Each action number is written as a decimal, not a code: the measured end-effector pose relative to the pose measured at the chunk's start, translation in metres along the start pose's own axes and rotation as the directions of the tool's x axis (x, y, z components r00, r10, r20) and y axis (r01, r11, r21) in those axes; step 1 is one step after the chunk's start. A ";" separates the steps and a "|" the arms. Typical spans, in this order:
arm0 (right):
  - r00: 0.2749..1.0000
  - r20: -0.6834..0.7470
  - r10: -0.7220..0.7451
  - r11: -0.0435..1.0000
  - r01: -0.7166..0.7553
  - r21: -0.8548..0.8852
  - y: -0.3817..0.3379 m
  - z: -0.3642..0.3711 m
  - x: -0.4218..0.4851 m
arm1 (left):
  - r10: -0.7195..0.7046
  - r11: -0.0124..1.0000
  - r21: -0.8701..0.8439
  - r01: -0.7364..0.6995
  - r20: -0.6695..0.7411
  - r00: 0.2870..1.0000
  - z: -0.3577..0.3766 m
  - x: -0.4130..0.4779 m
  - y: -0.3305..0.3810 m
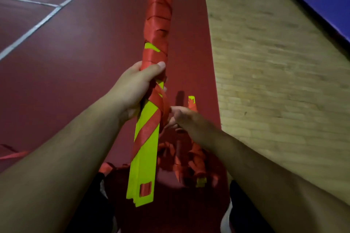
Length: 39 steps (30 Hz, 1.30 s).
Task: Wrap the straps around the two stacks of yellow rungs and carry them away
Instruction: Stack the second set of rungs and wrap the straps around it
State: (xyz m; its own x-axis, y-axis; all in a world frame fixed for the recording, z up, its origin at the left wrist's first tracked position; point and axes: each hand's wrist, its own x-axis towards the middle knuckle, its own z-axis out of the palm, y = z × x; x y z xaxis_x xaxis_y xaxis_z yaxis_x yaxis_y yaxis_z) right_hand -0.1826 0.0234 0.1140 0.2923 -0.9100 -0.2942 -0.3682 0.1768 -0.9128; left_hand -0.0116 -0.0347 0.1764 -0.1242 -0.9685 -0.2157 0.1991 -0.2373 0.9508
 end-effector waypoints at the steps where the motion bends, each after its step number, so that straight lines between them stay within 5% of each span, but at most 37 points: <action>1: 1.000 -0.020 -0.021 0.999 0.020 -0.039 0.004 0.003 0.003 | 0.000 1.000 0.005 0.000 0.006 1.000 0.000 0.001 0.000; 9: 0.981 -0.051 -0.190 0.980 0.186 -0.063 0.011 0.014 0.025 | -0.046 0.999 -0.010 0.046 0.007 0.999 -0.006 0.010 -0.009; 13: 0.976 -0.157 -0.153 0.969 0.179 0.171 0.008 0.002 0.025 | -0.035 0.996 0.075 0.039 -0.061 0.998 -0.016 0.015 -0.015; 22: 0.999 -0.020 -0.030 0.976 0.034 0.217 0.007 -0.008 0.019 | -0.086 0.996 0.028 0.089 -0.085 0.993 -0.022 0.016 -0.022; 26: 0.995 0.081 -0.059 0.916 0.021 0.401 0.005 -0.008 0.012 | -0.101 0.995 0.003 0.101 -0.060 0.993 -0.017 0.015 -0.023; 29: 0.983 0.177 -0.040 0.995 0.022 0.102 0.001 -0.011 0.007 | -0.102 0.995 0.013 0.103 -0.052 0.993 -0.015 0.016 -0.025; 31: 0.992 0.122 -0.014 0.997 0.023 -0.069 0.003 -0.009 0.007 | -0.098 0.995 0.026 0.099 -0.049 0.994 -0.015 0.016 -0.025; 35: 0.998 -0.055 -0.005 0.994 0.011 0.110 0.010 -0.010 0.009 | -0.088 0.994 0.066 0.090 -0.039 0.995 -0.015 0.016 -0.027; 39: 0.995 0.007 -0.104 0.989 0.102 0.108 0.015 -0.011 0.011 | -0.069 0.992 0.102 0.074 -0.048 0.996 -0.015 0.015 -0.028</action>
State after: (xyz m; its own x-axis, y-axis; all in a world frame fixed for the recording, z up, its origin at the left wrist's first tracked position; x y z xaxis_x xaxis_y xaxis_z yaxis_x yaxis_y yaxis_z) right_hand -0.1942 0.0118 0.0999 0.3353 -0.9206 -0.2001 -0.2387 0.1225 -0.9633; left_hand -0.0044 -0.0436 0.1429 -0.0911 -0.9523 -0.2914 0.0889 -0.2992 0.9500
